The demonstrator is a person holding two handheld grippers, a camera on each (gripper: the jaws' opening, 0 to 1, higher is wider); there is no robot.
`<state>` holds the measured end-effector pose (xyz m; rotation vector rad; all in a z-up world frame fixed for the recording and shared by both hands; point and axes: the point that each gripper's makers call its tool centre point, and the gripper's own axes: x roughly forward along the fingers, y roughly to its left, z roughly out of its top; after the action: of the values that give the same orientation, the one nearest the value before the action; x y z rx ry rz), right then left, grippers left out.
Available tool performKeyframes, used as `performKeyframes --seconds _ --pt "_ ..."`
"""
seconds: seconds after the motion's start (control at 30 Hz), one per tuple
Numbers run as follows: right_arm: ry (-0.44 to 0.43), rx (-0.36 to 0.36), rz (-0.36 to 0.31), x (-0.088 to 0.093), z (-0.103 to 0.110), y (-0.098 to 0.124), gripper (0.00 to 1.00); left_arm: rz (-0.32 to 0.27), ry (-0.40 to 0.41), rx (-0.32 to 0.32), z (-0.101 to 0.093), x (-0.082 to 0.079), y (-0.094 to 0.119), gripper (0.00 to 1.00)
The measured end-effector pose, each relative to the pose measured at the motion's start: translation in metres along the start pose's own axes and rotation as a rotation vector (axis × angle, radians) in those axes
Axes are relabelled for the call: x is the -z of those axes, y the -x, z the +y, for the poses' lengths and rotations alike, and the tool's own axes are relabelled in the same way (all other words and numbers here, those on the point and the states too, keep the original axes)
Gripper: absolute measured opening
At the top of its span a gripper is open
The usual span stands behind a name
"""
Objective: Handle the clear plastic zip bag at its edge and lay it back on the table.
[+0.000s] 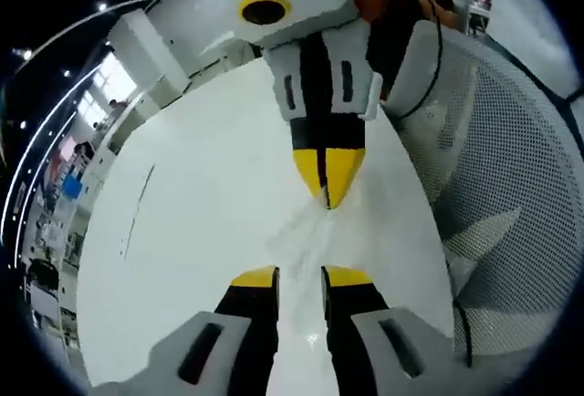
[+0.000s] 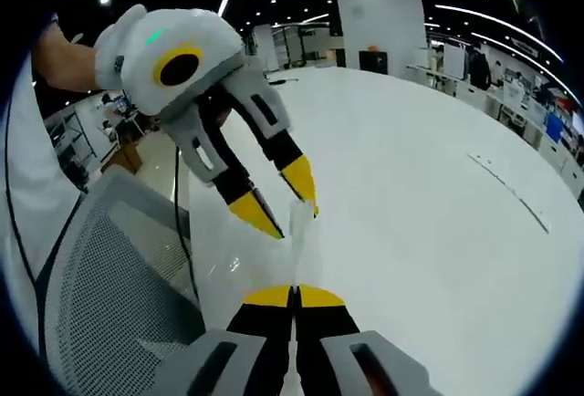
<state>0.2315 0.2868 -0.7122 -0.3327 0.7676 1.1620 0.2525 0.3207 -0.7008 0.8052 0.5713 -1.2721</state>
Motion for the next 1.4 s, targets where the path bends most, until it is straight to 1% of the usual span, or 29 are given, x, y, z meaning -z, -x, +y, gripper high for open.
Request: performKeyframes --seconds 0.03,0.1,0.2,0.33,0.37,0.47,0.53,0.7,0.83,0.93,0.97,1.0,1.13,1.2,1.3,1.37,1.4 --pt "0.001 0.002 -0.003 0.0 0.0 0.0 0.0 -0.009 0.012 -0.006 0.003 0.001 0.001 0.19" --pt "0.013 0.018 -0.001 0.001 -0.001 0.0 0.0 -0.026 0.089 0.008 0.004 0.005 0.001 0.19" --pt "0.027 0.027 0.003 0.0 -0.004 0.0 0.0 -0.054 0.136 0.003 0.008 -0.001 0.007 0.17" --pt "0.048 0.034 0.012 -0.001 -0.004 0.001 0.0 -0.056 0.132 -0.006 0.012 -0.003 0.008 0.16" --pt "0.065 0.035 0.023 -0.001 -0.004 0.0 0.0 -0.054 0.12 -0.008 0.014 -0.004 0.007 0.16" --pt "0.1 0.036 0.04 -0.001 -0.004 -0.001 0.0 -0.051 0.102 -0.004 0.013 -0.008 0.005 0.16" --pt "0.129 0.04 0.058 -0.001 -0.004 -0.003 0.0 -0.043 0.083 -0.001 0.013 -0.008 0.003 0.16" --pt "0.152 0.044 0.077 0.002 -0.006 -0.007 0.0 -0.036 0.064 0.015 0.007 -0.012 0.002 0.14" --pt "0.161 0.054 0.084 0.002 -0.007 -0.006 0.0 -0.035 0.066 0.016 0.008 -0.01 0.002 0.1" --pt "0.161 0.062 0.086 0.002 -0.008 -0.005 0.0 -0.035 0.077 0.019 0.008 -0.01 0.002 0.04" --pt "0.161 0.065 0.088 0.002 -0.008 -0.005 0.0 -0.036 0.08 0.019 0.008 -0.01 0.002 0.0" --pt "0.161 0.07 0.088 0.002 -0.009 -0.005 0.0 -0.035 0.088 0.02 0.008 -0.009 0.001 0.0" --pt "0.151 0.096 0.08 0.001 -0.012 -0.004 0.0 -0.043 0.15 0.017 0.009 -0.007 -0.001 0.0" --pt "0.143 0.107 0.072 0.0 -0.015 -0.006 0.0 -0.044 0.167 0.013 0.011 -0.006 -0.001 0.0" --pt "0.125 0.134 0.025 -0.009 -0.018 -0.005 0.0 -0.039 0.202 0.012 0.011 -0.005 -0.001 0.0" --pt "0.097 0.137 -0.02 -0.02 -0.019 -0.003 0.0 -0.03 0.219 0.014 0.014 -0.001 -0.005 0.0" --pt "0.095 0.142 -0.031 -0.023 -0.02 -0.003 0.01 -0.029 0.225 0.012 0.014 -0.001 -0.005 0.0"
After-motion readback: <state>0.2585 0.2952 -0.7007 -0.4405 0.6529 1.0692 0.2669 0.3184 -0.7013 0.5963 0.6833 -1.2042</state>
